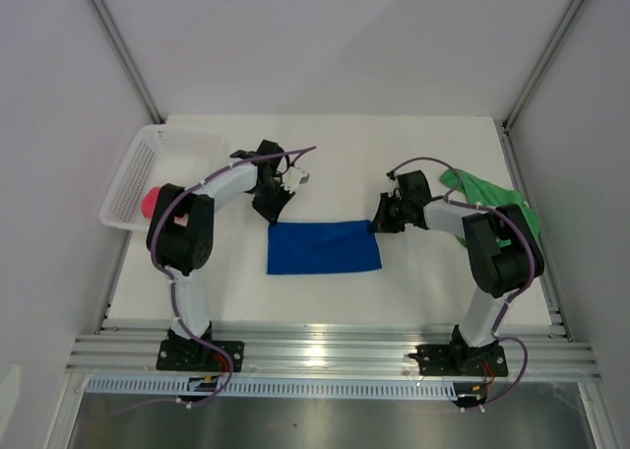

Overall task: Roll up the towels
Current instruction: Fold the towel

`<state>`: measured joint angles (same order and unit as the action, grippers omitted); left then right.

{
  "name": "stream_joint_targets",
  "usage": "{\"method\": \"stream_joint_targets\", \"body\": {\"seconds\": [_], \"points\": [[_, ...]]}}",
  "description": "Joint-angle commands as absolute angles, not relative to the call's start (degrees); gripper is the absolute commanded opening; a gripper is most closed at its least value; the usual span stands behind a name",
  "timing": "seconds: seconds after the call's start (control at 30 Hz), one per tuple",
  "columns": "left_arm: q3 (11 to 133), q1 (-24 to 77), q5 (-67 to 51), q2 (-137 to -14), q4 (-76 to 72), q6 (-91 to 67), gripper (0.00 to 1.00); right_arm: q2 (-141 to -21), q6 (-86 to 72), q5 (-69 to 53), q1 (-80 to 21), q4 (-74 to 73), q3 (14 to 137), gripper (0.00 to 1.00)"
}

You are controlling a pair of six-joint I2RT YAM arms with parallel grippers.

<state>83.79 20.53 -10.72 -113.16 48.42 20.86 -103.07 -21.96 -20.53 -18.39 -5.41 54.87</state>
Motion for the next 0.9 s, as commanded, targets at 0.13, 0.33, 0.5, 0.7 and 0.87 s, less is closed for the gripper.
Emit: {"method": "stream_joint_targets", "body": {"seconds": [0.13,0.33,0.5,0.7,0.87], "points": [[83.5,20.13,-9.23,-113.2,49.04,20.13,0.01,-101.87,-22.94,-16.17,-16.17,-4.92,57.21,0.0],[83.85,20.13,-8.88,-113.38,49.13,20.13,0.01,-101.16,-23.64,-15.12,-16.08,-5.27,57.39,0.0],[85.16,20.13,-10.63,-113.91,49.66,20.22,0.26,-101.77,-23.56,-15.91,-16.08,-6.41,58.97,0.29],[89.21,20.13,-11.16,-112.69,51.33,19.34,0.47,-98.9,-22.85,-11.26,-16.0,-12.12,60.99,0.44],[90.44,20.13,-10.9,-106.89,53.35,18.46,0.49,-91.24,-23.03,-2.12,-17.13,-17.65,61.96,0.44]]}}
